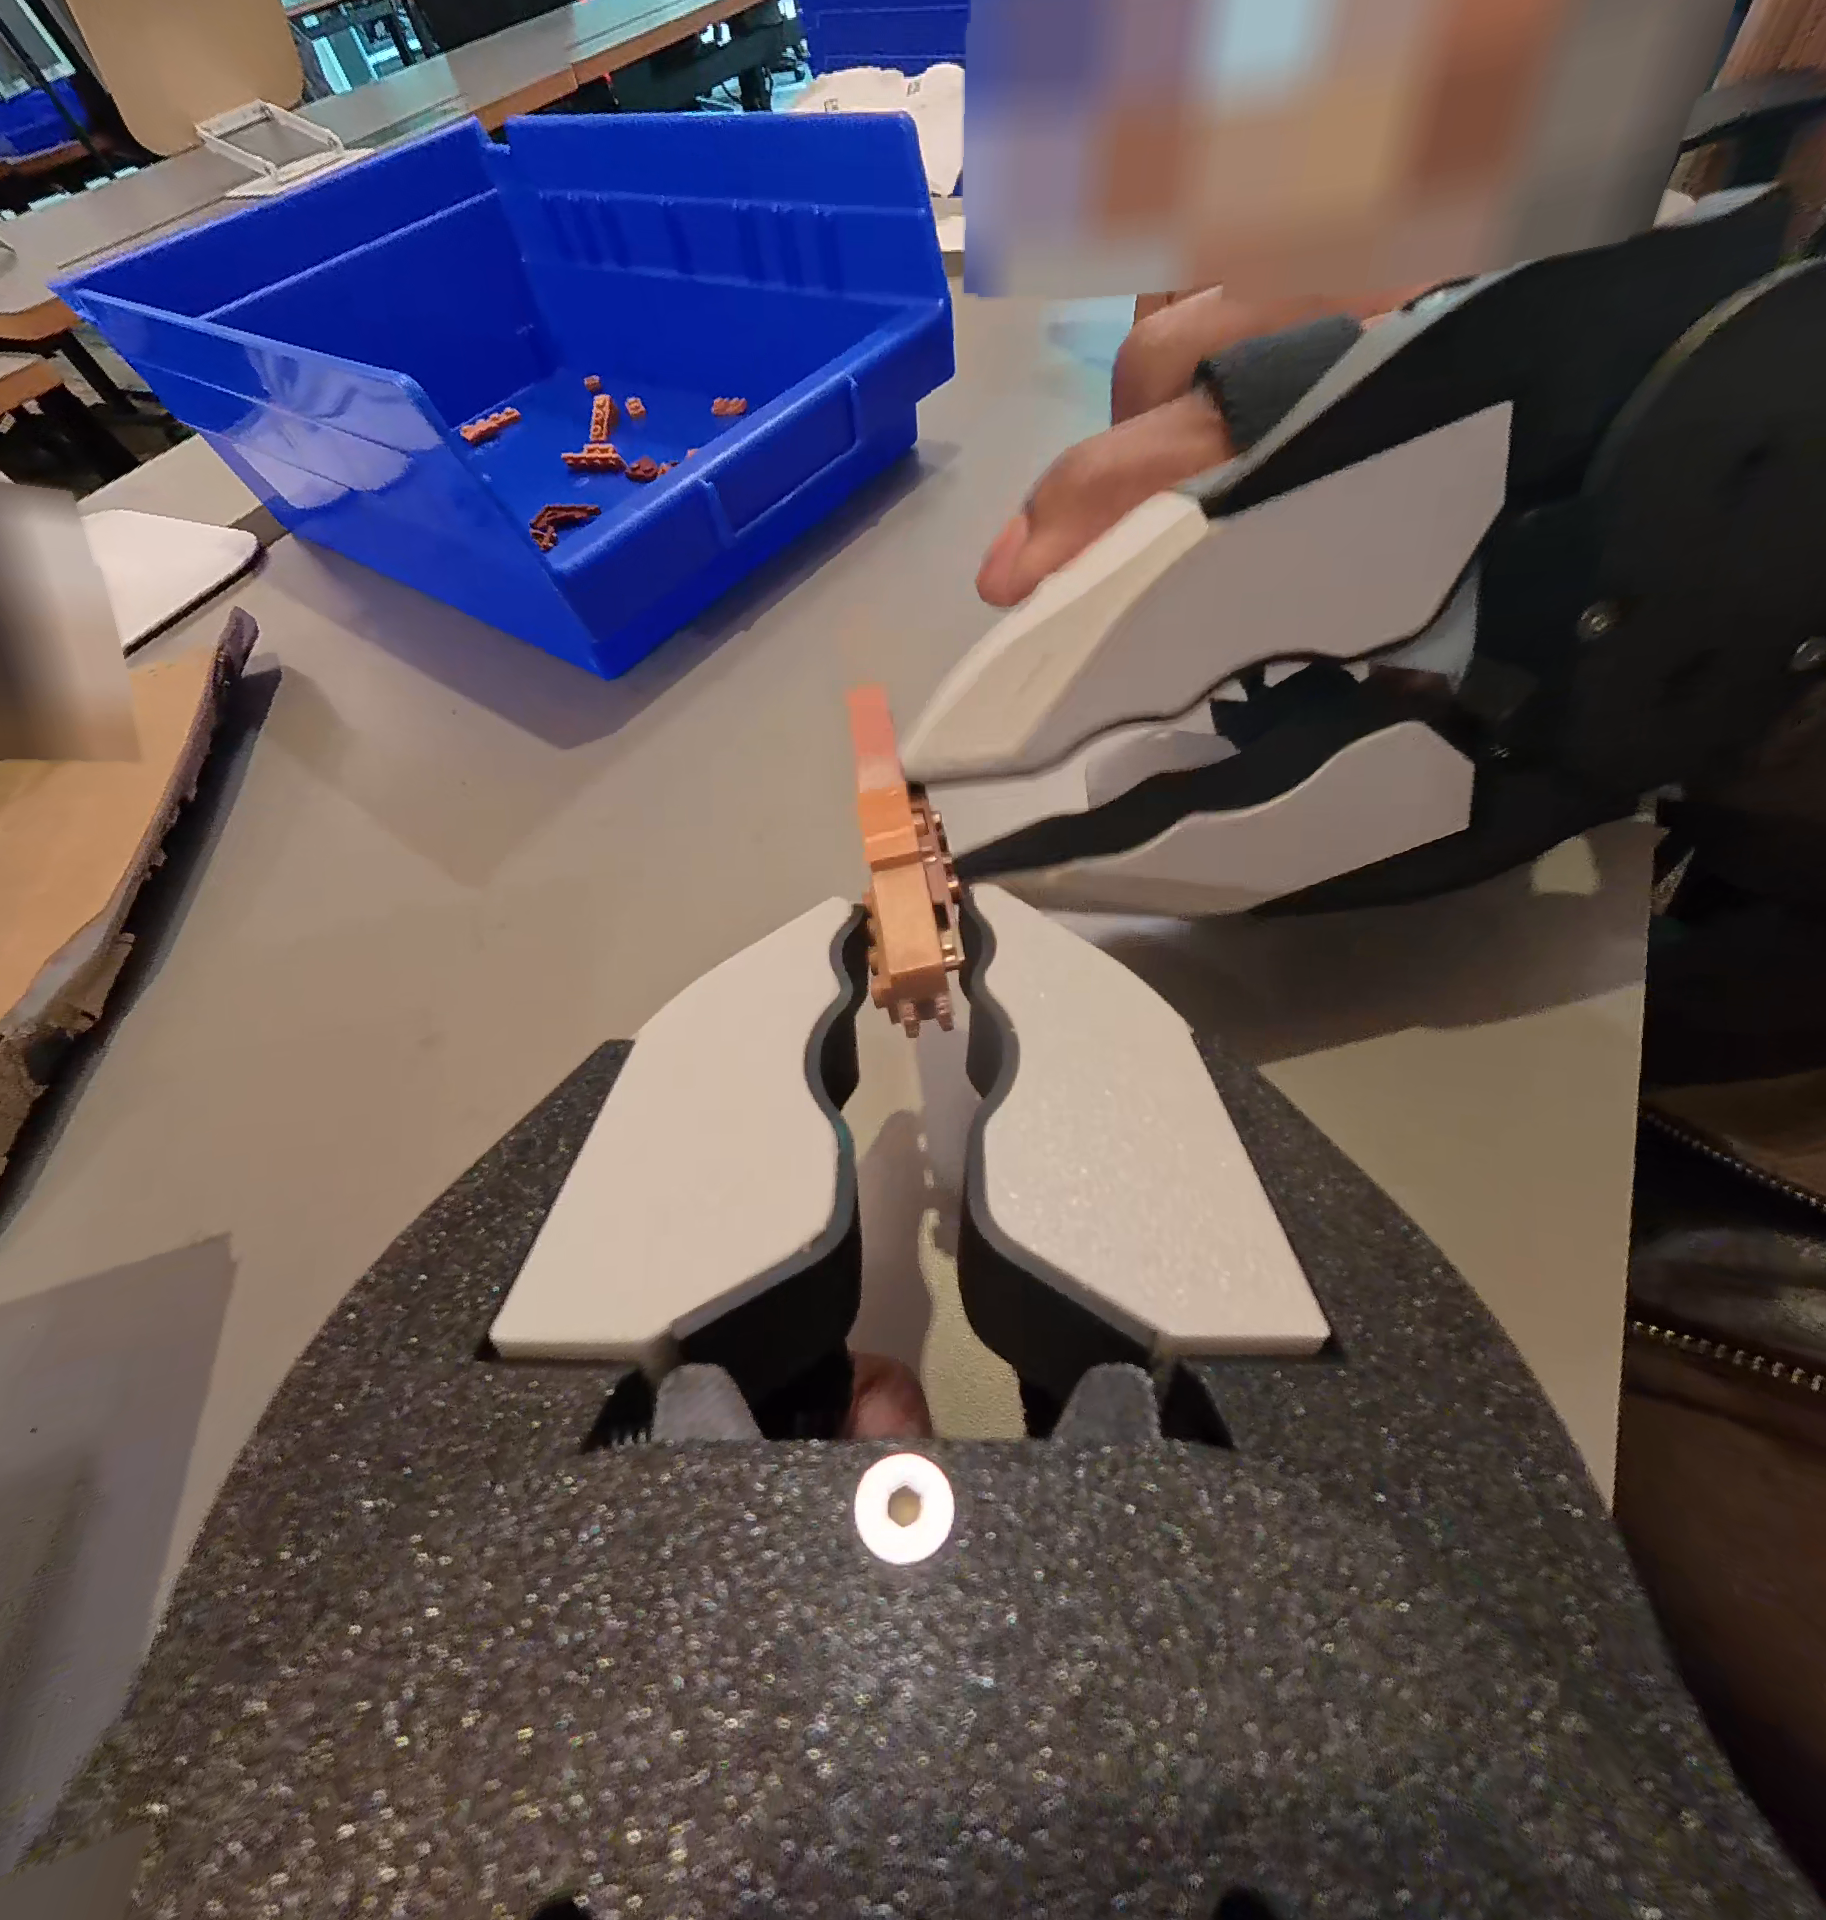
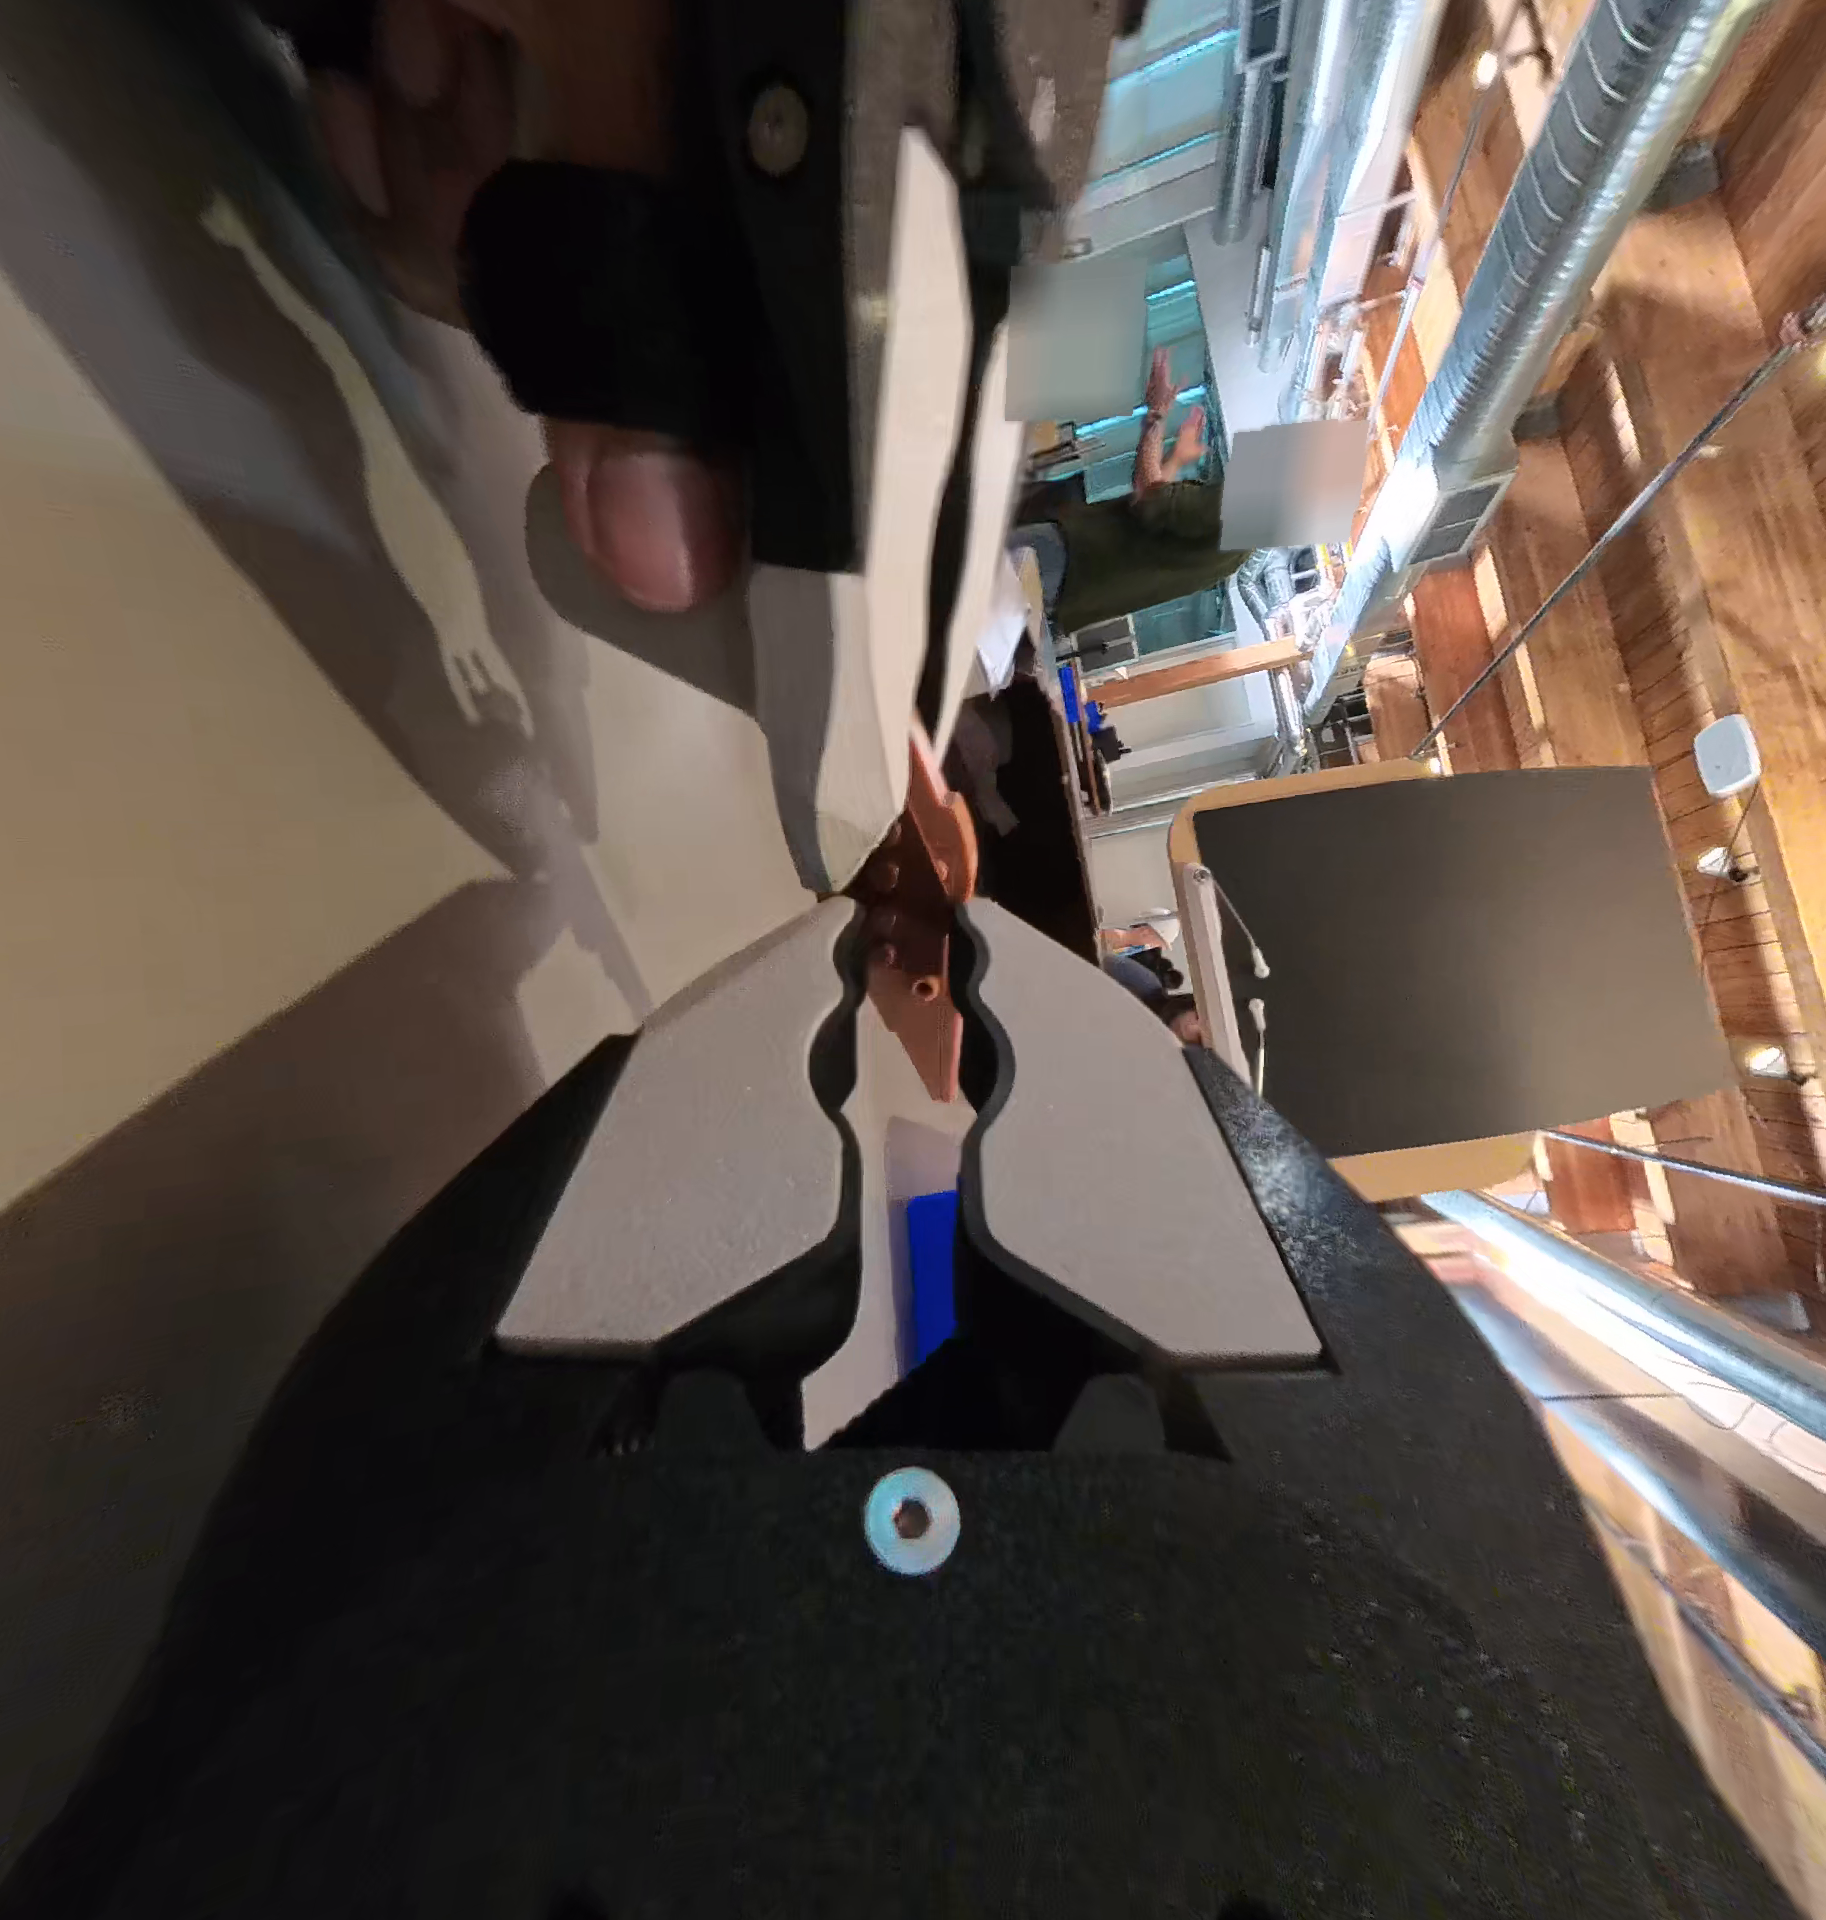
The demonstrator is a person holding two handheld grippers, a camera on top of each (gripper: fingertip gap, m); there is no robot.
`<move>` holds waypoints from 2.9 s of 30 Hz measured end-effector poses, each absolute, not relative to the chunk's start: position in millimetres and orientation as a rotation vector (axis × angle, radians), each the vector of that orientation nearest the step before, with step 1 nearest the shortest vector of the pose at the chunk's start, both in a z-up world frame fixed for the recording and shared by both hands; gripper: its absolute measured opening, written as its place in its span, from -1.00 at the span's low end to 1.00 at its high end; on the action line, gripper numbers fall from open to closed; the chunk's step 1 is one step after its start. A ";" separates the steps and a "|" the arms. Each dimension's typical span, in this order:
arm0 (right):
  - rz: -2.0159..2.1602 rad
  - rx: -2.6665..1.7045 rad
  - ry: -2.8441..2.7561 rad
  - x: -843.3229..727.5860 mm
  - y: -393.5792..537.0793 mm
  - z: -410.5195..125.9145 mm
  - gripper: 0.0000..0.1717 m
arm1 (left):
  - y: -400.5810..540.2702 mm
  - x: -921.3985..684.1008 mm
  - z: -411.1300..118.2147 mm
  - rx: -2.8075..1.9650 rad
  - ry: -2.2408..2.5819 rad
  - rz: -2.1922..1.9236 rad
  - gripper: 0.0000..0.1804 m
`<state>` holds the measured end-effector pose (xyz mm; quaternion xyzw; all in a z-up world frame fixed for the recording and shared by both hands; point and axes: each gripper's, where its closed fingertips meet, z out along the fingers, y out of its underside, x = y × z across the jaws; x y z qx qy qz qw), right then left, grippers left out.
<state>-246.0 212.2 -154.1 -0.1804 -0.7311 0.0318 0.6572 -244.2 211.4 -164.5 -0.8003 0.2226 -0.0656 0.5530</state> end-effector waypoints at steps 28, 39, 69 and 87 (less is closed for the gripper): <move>0.153 -0.582 -1.664 -245.7 221.6 -159.5 -1.00 | 216.6 -276.6 -143.8 -1.811 0.267 -0.187 -0.82; 1.005 -0.883 -2.115 -245.6 139.1 -187.6 -0.61 | 217.5 -292.1 -136.8 -1.772 0.160 -0.177 -0.82; 0.930 -1.181 -2.211 -254.4 129.1 -207.8 -0.73 | 216.7 -295.9 -133.7 -1.752 0.140 -0.167 -0.82; 0.568 -1.368 -1.798 -262.2 241.2 -165.4 -0.93 | 215.5 -298.4 -129.9 -1.729 0.123 -0.161 -0.82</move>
